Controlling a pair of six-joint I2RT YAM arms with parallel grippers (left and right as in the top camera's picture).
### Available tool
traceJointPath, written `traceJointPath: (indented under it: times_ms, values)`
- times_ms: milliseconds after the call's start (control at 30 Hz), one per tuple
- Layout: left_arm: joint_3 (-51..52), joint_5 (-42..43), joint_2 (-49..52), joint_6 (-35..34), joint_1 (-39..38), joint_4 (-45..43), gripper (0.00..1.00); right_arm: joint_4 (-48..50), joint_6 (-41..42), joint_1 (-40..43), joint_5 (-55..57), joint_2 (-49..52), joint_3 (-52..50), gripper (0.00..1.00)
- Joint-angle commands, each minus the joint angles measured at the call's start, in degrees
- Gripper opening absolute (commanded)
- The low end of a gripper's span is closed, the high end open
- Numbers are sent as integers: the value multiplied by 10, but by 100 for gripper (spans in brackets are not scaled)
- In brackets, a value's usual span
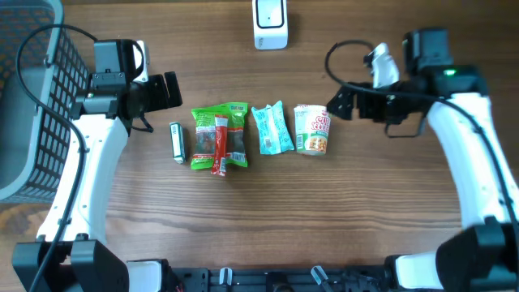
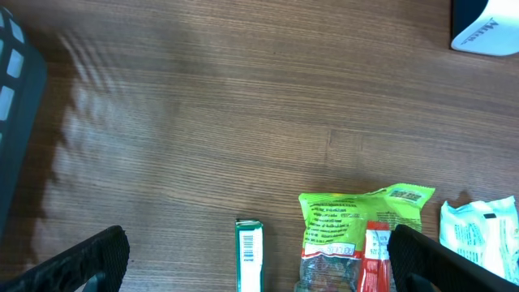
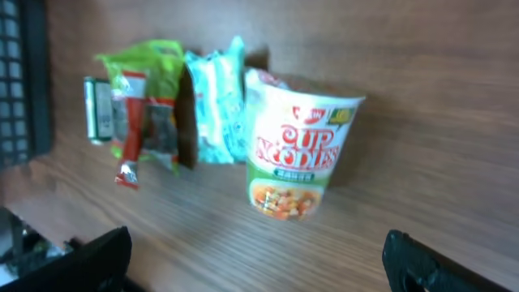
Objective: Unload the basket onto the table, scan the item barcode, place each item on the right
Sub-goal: 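Reach the right gripper forward to the cup noodle, then grasp the cup noodle with the right gripper and lift it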
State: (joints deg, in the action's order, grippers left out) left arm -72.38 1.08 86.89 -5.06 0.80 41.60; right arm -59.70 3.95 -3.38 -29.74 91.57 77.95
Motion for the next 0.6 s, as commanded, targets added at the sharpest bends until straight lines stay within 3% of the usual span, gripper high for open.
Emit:
traceJointPath:
  times_ms: [0, 233, 567]
  values:
    - [-2, -5, 1, 1, 0, -2, 100, 73, 43, -10, -17, 8, -66, 100]
    - [-2, -5, 1, 1, 0, -2, 100, 222, 68, -48, 3, 32, -150, 100]
    - [-2, -5, 1, 1, 0, -2, 100, 302, 118, -74, 83, 94, -152, 100]
